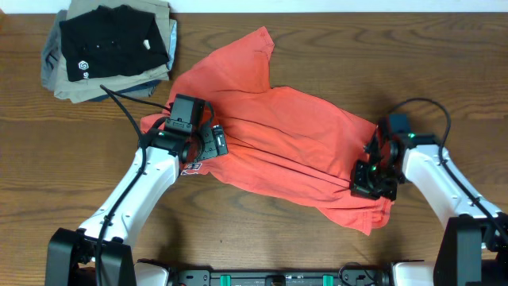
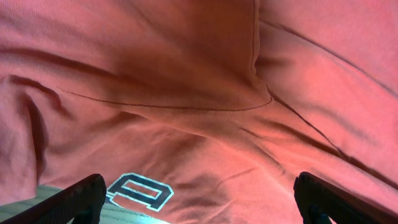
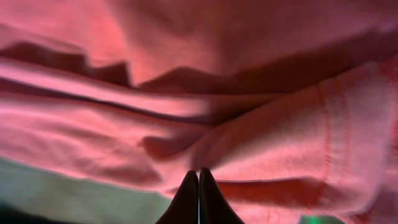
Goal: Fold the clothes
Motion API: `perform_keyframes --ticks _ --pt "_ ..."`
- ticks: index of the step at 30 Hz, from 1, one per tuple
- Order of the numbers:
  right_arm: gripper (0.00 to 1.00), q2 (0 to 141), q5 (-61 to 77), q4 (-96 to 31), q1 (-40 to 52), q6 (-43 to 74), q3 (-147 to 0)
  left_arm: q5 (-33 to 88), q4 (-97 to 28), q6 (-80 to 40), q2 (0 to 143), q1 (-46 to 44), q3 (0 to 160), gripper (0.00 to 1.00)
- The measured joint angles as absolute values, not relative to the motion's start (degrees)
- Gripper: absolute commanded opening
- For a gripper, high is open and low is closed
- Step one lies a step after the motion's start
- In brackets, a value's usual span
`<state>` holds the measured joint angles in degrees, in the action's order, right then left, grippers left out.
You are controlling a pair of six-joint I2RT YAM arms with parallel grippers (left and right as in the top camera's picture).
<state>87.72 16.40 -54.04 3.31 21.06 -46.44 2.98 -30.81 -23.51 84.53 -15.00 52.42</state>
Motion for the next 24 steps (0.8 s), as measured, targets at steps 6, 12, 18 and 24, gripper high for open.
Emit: perform_keyframes --ticks 6,12,18,24 --pt "0.04 87.72 16.01 -47.83 3.31 24.75 -40.93 2.98 -30.79 -23.49 84.53 -15.00 52.42 0.98" --pt "0.03 86.80 15.77 -45.52 3.22 29.30 -38.26 2.98 -30.76 -23.51 84.53 -15.00 52.42 0.98" --pt "0.01 86.78 16.14 -47.05 -0.93 31.90 -38.13 2.98 -30.92 -23.51 84.53 -15.00 52.42 0.98" --pt "0.01 87.07 8.88 -53.98 -10.39 31.38 -39.53 2.96 -31.09 -23.51 84.53 -15.00 52.42 0.98"
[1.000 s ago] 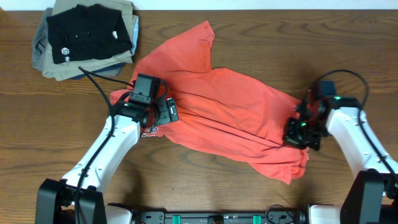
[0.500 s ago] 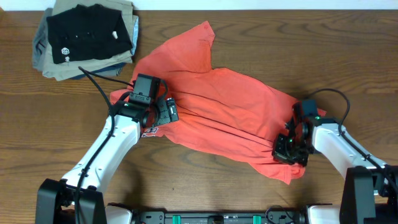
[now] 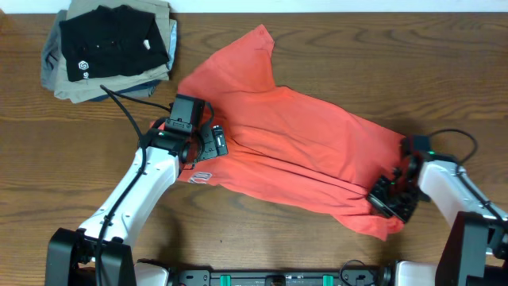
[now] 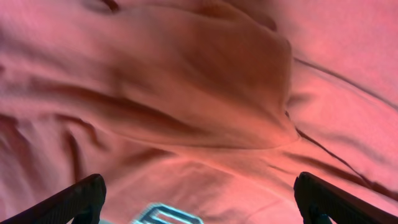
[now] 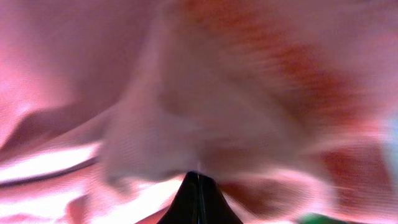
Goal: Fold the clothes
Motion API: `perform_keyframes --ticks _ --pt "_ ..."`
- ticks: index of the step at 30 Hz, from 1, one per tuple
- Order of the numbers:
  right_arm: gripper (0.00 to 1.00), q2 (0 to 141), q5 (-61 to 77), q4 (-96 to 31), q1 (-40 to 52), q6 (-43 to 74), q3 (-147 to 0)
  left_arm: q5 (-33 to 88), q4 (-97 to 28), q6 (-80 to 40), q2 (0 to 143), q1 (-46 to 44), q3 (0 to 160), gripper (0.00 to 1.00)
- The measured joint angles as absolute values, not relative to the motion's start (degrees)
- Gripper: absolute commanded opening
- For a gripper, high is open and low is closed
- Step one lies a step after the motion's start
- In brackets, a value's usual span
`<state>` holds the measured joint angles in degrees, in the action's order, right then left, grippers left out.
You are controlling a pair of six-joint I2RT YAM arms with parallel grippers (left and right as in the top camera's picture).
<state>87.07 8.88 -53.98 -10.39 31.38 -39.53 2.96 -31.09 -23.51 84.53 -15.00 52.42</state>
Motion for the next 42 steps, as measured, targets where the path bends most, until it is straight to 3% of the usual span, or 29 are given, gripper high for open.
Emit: perform_keyframes --ticks 15,29,42 --pt "0.01 87.35 -2.07 -62.46 -20.03 28.69 -55.18 2.98 -31.07 -23.49 84.53 -15.00 52.42 0.98" --pt "0.09 87.37 10.63 -62.17 -18.59 19.20 -58.28 9.54 -20.12 -23.27 86.21 -16.32 52.42 0.99" --pt "0.12 87.37 12.03 -61.69 -13.21 18.59 -58.28 5.50 -16.64 -20.91 102.35 -21.10 56.58 0.99"
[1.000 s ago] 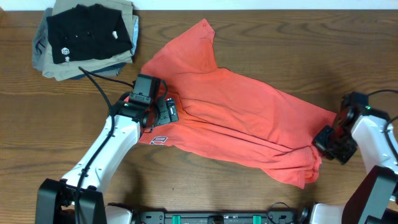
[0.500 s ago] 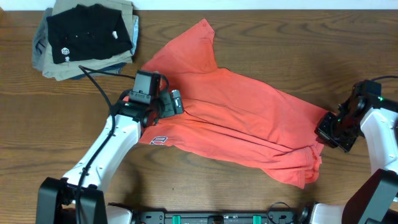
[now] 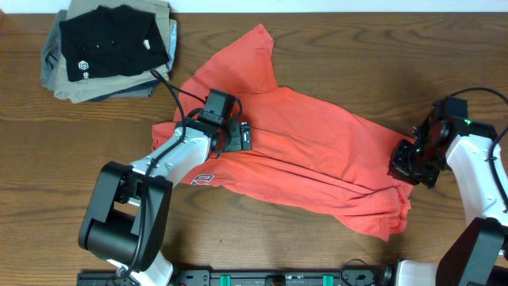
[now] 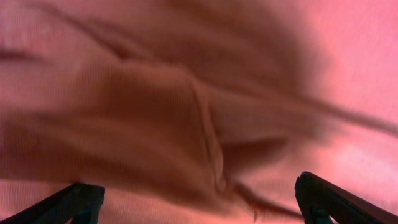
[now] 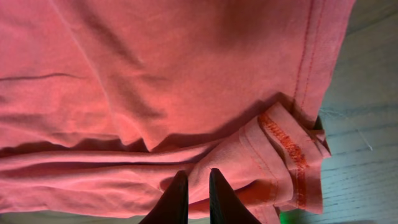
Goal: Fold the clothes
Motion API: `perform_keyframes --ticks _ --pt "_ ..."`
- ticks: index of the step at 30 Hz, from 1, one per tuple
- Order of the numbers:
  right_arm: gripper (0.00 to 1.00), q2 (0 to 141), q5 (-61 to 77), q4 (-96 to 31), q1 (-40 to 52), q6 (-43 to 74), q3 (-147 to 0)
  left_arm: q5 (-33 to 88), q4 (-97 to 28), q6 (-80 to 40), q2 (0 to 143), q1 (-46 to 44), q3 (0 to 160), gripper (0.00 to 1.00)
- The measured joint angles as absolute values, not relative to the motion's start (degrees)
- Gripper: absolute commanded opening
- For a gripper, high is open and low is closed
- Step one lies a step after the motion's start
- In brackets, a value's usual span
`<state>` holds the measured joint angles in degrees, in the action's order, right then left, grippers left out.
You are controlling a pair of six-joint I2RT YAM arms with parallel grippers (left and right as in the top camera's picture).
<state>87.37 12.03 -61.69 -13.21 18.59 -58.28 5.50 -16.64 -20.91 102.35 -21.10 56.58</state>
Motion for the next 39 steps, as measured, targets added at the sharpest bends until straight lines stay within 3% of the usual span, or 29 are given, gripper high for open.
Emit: perform_keyframes --ticks 31,39 --pt "0.18 87.37 11.99 -60.07 -12.05 18.59 -58.28 -1.96 -14.74 -19.46 101.86 -24.38 58.11 0.90" --pt "0.17 87.37 11.99 -60.40 -12.03 18.59 -58.28 -5.82 -12.86 -19.55 102.98 -24.53 58.11 0.62"
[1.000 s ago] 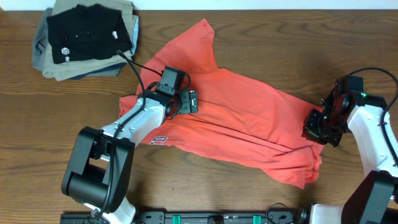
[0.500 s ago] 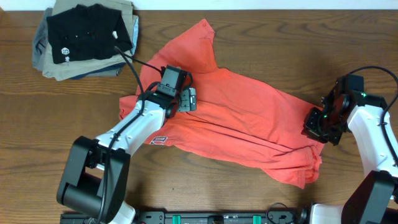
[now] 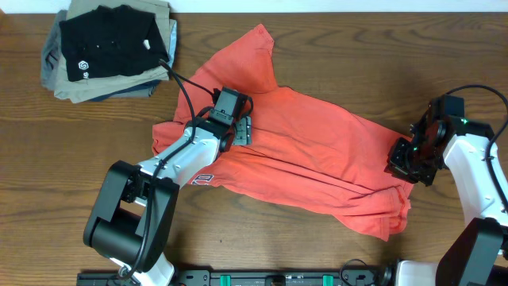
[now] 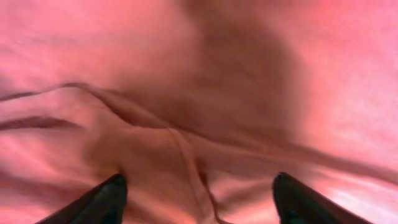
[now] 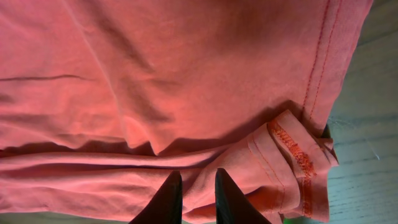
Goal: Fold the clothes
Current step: 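Move the left gripper up-right onto the shirt center and pinch fabric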
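An orange-red T-shirt [image 3: 309, 151] lies spread slantwise across the wooden table, with a sleeve at the back and the hem at the front right. My left gripper [image 3: 240, 129] rests on its left middle part. In the left wrist view its fingers [image 4: 107, 200] stand wide apart, open over a creased seam [image 4: 186, 155]. My right gripper [image 3: 406, 163] is at the shirt's right edge. It is open by a narrow gap [image 5: 196, 199] just above the folded-over stitched hem [image 5: 292, 155].
A pile of folded clothes [image 3: 111, 48] with a black garment on top sits at the back left corner. The left arm's black cable [image 3: 186, 87] runs from there over the shirt. Bare table [image 5: 367, 124] shows right of the hem.
My left gripper has shifted a little to the right and back on the shirt. The right gripper's fingers stand slightly wider apart. The shirt lies as before.
First my right gripper was shut on the shirt's bunched front right corner, with the left one open at the left edge. Then that corner lay farther right and front, and the cloth was flatter. Later the right gripper was open at the right edge, and the left was nearer the shirt's middle.
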Motion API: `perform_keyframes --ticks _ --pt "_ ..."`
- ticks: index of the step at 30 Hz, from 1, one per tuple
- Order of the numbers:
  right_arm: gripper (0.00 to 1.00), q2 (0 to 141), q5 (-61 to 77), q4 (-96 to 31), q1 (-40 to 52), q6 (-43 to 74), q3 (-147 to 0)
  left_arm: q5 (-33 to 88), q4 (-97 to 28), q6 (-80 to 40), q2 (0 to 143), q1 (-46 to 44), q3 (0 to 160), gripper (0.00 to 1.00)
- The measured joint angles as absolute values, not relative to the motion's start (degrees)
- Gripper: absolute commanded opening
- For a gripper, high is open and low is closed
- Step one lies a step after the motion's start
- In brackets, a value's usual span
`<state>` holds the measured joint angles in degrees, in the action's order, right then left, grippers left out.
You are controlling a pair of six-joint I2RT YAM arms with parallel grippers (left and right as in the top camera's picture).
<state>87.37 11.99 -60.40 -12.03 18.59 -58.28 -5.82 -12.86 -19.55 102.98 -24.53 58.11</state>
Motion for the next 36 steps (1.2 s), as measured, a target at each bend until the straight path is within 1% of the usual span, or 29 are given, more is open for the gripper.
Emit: perform_keyframes --ticks 1,8,11,19,21,25,33,35,36 --pt "0.17 87.37 11.99 -60.42 -12.03 18.59 -58.28 -6.37 -12.82 -19.57 102.98 -24.53 58.11 0.60" --pt "0.17 87.37 11.99 -60.47 -12.03 18.59 -58.28 -8.12 -12.82 -19.42 102.98 -24.53 58.11 0.59" --pt "0.17 87.37 11.99 -60.51 -12.03 18.59 -58.28 -8.16 -12.86 -19.44 102.98 -24.53 58.11 0.55" --pt "0.17 87.37 11.99 -60.69 -12.03 18.59 -58.28 -8.19 -13.04 -19.44 105.14 -24.53 58.11 0.55" --pt "0.17 87.37 11.99 -60.88 -12.03 18.57 -58.28 -8.19 -13.04 -19.44 106.17 -24.53 58.11 0.54" --pt "0.17 87.37 11.99 -60.93 -12.03 18.33 -58.28 -8.56 -12.53 -19.46 106.43 -24.53 58.11 0.47" --pt "0.17 87.37 11.99 -60.93 -12.03 18.15 -58.28 -9.02 -12.36 -19.42 106.43 -24.53 58.11 0.46" --pt "0.18 87.37 11.99 -60.93 -12.03 18.15 -58.28 -9.02 -12.34 -19.42 106.43 -24.53 58.11 0.45" --pt "0.18 87.37 11.99 -60.93 -12.03 18.15 -58.28 -9.02 -12.36 -19.42 106.41 -24.53 58.11 0.42"
